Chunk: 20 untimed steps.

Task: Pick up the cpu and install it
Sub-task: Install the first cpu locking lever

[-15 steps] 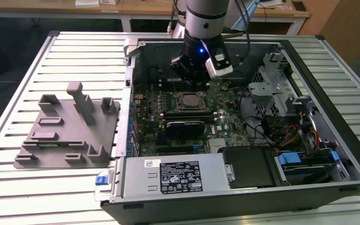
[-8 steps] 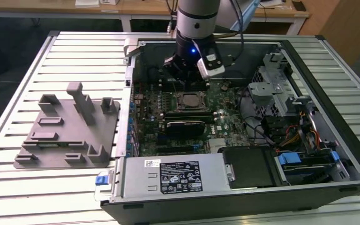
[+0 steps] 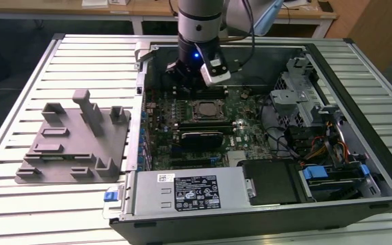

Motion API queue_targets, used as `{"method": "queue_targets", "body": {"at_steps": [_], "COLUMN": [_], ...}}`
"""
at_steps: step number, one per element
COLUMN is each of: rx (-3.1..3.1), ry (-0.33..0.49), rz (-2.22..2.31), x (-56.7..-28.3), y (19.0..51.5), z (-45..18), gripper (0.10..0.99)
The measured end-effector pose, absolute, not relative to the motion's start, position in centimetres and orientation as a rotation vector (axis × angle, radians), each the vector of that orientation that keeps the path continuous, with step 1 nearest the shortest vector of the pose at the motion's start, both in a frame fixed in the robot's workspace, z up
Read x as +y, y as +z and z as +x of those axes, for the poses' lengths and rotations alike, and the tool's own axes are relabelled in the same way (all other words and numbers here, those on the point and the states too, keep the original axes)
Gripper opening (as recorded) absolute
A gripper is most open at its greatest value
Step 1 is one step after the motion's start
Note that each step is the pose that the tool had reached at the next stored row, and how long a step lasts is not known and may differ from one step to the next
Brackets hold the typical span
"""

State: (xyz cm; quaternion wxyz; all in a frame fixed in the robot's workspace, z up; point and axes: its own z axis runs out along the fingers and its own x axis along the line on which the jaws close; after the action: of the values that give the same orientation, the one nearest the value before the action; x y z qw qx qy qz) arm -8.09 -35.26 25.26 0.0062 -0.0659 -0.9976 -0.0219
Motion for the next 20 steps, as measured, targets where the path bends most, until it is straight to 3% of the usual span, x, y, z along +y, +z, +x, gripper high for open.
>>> {"method": "queue_targets", "body": {"at_steps": [7,14,20], "rx": [-3.124,-3.119,-3.102], "ry": [-0.075,-0.14,-0.29], "rz": [-0.206,-0.206,-0.204], "x": [-35.3,-35.3,-35.3], "y": [25.2,25.2,25.2], "z": [-11.1,-11.6,-11.6], "gripper": [0.106,0.106,0.106]}}
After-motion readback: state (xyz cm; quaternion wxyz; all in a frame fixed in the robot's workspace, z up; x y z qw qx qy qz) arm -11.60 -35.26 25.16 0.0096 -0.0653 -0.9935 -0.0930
